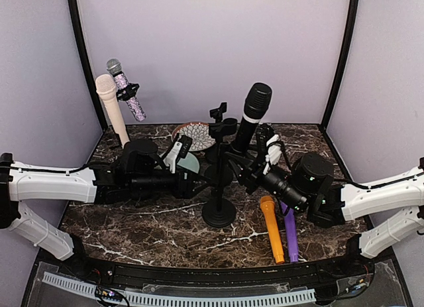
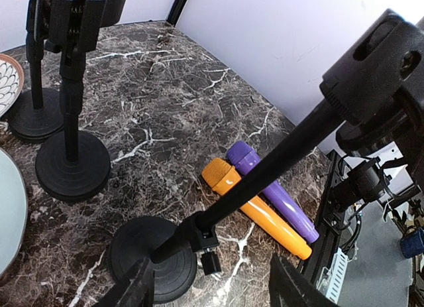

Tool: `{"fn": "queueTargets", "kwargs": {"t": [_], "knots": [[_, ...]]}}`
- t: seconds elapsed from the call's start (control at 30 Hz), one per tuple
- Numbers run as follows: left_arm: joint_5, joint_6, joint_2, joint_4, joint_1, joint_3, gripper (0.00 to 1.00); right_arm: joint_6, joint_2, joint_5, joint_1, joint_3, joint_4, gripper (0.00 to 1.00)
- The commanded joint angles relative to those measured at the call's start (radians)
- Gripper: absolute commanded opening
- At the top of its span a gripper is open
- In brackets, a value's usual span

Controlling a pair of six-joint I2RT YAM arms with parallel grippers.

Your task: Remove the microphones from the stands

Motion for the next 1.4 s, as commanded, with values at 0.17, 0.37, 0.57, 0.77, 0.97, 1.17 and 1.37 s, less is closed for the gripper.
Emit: {"fn": "queueTargets", "kwargs": {"t": [0.17,0.37,0.57,0.77,0.97,1.17,1.37], "knots": [[0.105,-0.031,0.07,0.049,0.007,0.004,0.62,0.002,0.001,-0.042,-0.001,-0.023,-0.133,0.26],[0.151,-0.077,0.131,0.08,0.006,0.015,0.6,-0.008,0.002,-0.046,-0.002,-0.02,-0.161,0.26],[0.173,-0.122,0.164,0.128,0.006,0.002,0.45,-0.001,0.003,-0.042,0.0,-0.02,-0.157,0.25],[0.174,-0.163,0.194,0.164,0.007,-0.007,0.34,0.002,0.01,-0.048,-0.001,-0.021,-0.154,0.25],[0.161,-0.192,0.211,0.17,0.007,-0.004,0.22,0.007,0.011,-0.051,-0.001,-0.02,-0.157,0.25],[0.187,-0.276,0.215,0.209,0.011,-0.047,0.1,0.013,0.016,-0.062,-0.001,-0.015,-0.154,0.25],[0.268,-0.388,0.248,0.281,0.019,-0.071,0.07,0.052,0.013,-0.061,-0.001,-0.022,-0.149,0.24]]}}
